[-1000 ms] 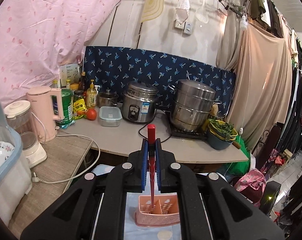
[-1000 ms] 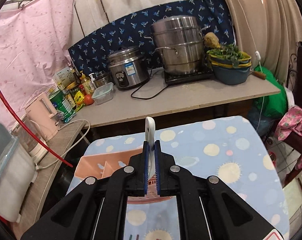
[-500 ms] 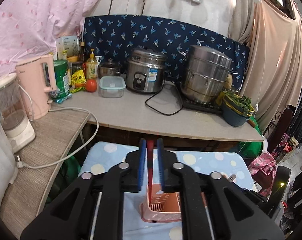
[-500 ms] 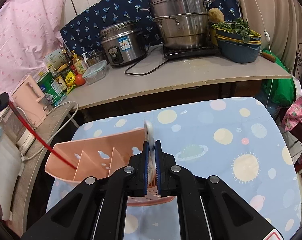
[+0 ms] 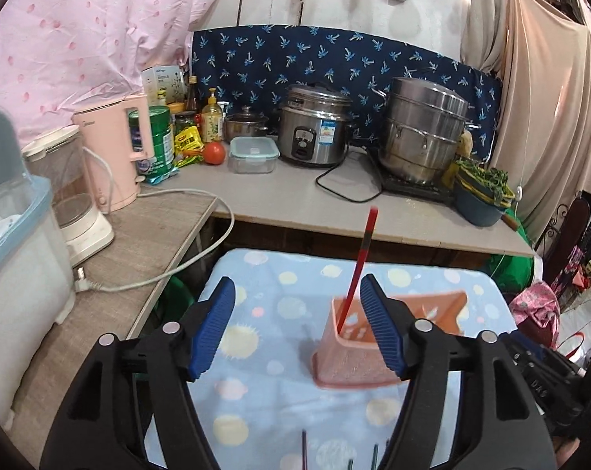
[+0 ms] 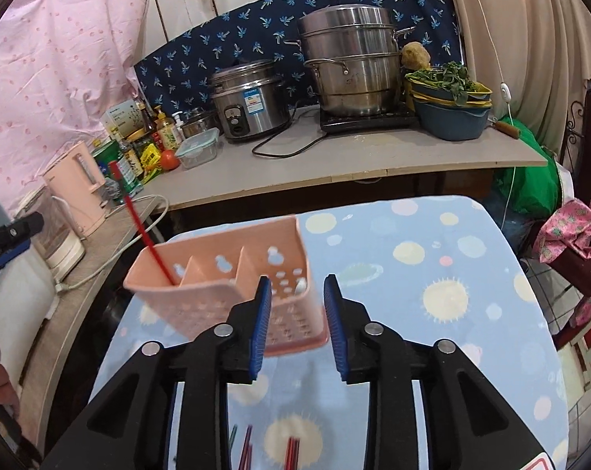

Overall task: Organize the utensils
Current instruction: 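Open the right tool over the pink holder while the left tool releases the chopstick into it, then grasp a dark-red chopstick with the right tool while the left tool grasps another dark-red chopstick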

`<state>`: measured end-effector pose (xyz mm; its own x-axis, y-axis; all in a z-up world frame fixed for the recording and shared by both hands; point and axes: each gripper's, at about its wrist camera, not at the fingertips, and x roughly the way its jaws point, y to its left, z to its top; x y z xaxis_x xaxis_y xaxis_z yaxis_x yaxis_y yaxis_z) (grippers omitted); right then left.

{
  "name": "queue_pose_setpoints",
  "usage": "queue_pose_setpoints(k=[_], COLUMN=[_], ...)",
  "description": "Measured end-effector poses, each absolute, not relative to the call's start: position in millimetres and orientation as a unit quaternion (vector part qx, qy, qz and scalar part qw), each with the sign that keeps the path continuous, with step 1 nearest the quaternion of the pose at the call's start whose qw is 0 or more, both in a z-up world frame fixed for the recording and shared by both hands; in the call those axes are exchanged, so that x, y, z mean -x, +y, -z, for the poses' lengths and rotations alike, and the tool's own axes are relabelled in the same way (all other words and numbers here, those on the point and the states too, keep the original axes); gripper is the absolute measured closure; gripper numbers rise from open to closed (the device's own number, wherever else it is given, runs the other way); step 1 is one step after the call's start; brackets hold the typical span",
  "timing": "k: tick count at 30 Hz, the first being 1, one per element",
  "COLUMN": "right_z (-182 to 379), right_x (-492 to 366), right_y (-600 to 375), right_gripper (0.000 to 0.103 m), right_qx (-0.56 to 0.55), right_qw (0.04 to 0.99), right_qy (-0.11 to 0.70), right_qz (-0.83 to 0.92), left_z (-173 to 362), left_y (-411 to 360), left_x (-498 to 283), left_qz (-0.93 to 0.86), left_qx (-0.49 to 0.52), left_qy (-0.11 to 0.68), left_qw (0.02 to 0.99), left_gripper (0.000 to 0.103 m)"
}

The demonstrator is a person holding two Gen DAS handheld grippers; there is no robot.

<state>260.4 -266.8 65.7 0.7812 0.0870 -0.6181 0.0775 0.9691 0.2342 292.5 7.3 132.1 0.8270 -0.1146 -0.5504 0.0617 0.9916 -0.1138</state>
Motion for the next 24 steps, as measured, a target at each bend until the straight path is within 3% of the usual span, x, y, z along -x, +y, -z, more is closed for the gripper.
queue_pose_setpoints(k=[10, 24], right_z=[-48.2, 23.1], right_x=[-155.5, -55.4], right_y=[-240.1, -205.3], right_gripper=[0.064, 0.063], right_qx=[-0.093, -0.057], right_qw=[0.934, 0.908], right_qy=[0.345, 0.415], right_qz=[0.001, 0.005], left_z=[-78.4, 8.1], left_y=[14.0, 25.4], left_x=[-206.7, -122.1], left_qz=[0.049, 0.049], left_qx=[0.021, 0.022], left_qy=[0.359, 0.425], left_qw=[0.932, 0.904], left_gripper=[0.034, 0.034])
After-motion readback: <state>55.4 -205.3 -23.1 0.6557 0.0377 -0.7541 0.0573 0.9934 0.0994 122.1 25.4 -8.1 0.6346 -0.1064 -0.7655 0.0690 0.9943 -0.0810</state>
